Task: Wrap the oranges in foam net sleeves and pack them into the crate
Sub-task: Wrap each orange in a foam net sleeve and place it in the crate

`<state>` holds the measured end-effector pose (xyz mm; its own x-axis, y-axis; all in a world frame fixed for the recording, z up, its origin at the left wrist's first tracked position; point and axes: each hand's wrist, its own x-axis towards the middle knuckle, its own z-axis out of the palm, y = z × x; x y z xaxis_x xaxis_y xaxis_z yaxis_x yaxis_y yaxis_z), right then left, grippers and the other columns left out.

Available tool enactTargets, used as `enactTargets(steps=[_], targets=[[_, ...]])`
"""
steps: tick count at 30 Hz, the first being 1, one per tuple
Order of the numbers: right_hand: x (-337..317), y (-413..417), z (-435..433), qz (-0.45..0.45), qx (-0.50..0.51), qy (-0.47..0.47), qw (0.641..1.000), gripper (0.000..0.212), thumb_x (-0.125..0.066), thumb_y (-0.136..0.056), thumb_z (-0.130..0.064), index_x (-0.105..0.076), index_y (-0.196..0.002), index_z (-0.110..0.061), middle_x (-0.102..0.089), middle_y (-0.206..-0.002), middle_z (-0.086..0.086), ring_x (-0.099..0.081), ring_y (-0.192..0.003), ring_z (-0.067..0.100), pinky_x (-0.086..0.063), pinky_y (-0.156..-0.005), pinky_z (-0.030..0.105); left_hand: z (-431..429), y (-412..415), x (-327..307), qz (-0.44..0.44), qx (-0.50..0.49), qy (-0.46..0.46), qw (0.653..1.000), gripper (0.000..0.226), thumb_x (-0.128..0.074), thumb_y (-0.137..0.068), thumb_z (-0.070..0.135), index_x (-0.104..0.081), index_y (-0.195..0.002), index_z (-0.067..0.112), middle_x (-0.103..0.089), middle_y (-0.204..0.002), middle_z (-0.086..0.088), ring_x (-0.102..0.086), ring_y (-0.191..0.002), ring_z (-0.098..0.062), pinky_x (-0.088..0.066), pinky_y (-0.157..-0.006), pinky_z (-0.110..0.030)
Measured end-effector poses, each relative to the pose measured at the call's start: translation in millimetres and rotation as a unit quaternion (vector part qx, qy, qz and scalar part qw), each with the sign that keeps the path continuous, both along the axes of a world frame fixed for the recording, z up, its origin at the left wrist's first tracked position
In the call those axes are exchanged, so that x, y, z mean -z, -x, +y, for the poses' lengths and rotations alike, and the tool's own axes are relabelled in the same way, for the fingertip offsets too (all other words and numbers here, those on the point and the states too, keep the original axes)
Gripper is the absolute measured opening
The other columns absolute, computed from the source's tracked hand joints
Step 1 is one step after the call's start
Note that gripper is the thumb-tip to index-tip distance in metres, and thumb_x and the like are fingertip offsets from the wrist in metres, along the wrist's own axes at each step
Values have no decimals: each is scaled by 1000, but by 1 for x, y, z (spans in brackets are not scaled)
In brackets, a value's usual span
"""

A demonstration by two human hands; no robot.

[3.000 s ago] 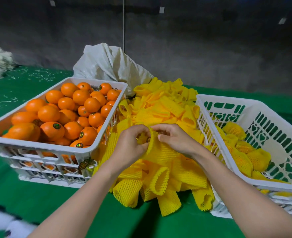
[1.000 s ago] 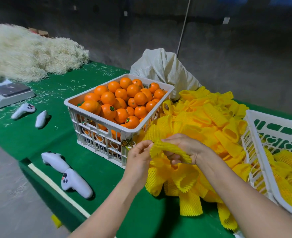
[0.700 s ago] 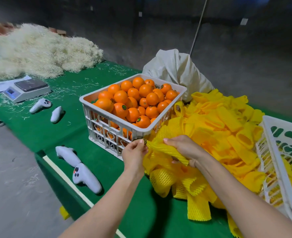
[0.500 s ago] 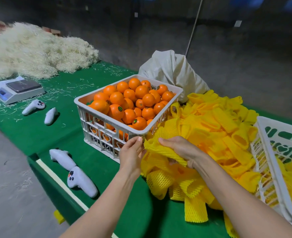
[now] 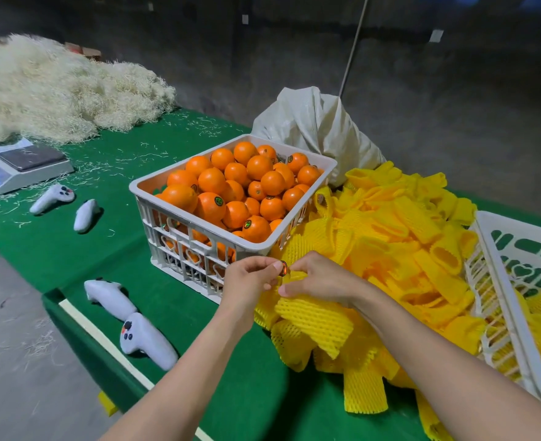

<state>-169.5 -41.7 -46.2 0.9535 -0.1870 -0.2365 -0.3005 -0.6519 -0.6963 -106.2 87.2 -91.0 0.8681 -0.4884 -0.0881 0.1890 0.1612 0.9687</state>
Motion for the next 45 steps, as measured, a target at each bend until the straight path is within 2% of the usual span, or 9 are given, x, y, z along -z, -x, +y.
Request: enactTargets(steps=[5,12,20,25,29,34,39,42,45], targets=[[-2,4,-6,2,-55,-8,998,50,-74,-80,-24,-58,-123,-5,-52,-106,-10,-47,-102,3,-42,-83,19,11,-6,5,70,66,103,990,16,-59,-87,2,-66,-74,8,-58,-62,-1,-54,-59,-12,-47,-55,-21],[-6,14,-19,-77,13,-98,992,26,-64,-87,-20,-64,-109,-6,-65,-117,10,-62,-96,8,-50,-84,25,16,-10,12,108,72,190,973,12,-59,-78,11,-58,-88,5,-67,-87,-13,-63,-63,-14,-53,-60,-22],[2,36,-40,-160,139,-324,922,48,-49,-92,-18,-41,-136,0,-54,-133,14,-52,-121,21,-39,-106,39,30,-21,6,94,14,232,968,8,-49,-89,2,-53,-85,8,-61,-61,-1,-62,-60,-11,-54,-60,-20],[-2,46,-47,-176,32,-401,898,36,-55,-83,-18,-62,-118,-14,-65,-121,8,-59,-115,23,-51,-93,36,26,-15,2,99,20,228,968,5,-50,-89,5,-53,-87,8,-67,-70,-4,-64,-61,-14,-54,-58,-22],[-6,48,-40,-250,18,-236,939,44,-59,-79,14,-74,-91,-25,-57,-131,-10,-46,-127,5,-52,-79,21,18,-8,-3,111,80,192,972,13,-42,-99,13,-49,-89,9,-71,-103,-15,-65,-65,-23,-54,-56,-28],[1,50,-25,-299,67,-191,933,72,-40,-69,33,-74,-61,-30,-43,-138,-12,-39,-128,2,-50,-63,19,3,5,-13,146,74,161,973,28,-59,-80,37,-52,-65,14,-49,-63,-3,-48,-64,-18,-40,-67,-31],[13,51,-21,-296,106,-300,901,63,-45,-70,31,-73,-59,-24,-52,-122,-9,-45,-119,7,-49,-67,14,-4,17,-18,55,175,-56,981,60,-81,-62,32,-52,-113,16,-51,-97,0,-56,-74,-17,-52,-62,-30],[13,56,-21,-214,75,-396,890,20,-71,-65,-10,-75,-79,-23,-57,-99,-3,-55,-91,8,-47,-72,19,-11,22,-15,-121,77,-134,981,34,-80,-74,15,-56,-98,22,-50,-100,5,-59,-81,-16,-58,-68,-36],[14,60,-19,-180,104,-362,909,30,-76,-65,-42,-67,-89,-26,-58,-102,-7,-53,-97,8,-46,-78,22,-10,25,-9,-345,-29,-200,917,21,-80,-75,19,-59,-78,19,-57,-81,7,-53,-72,-11,-40,-61,-13]])
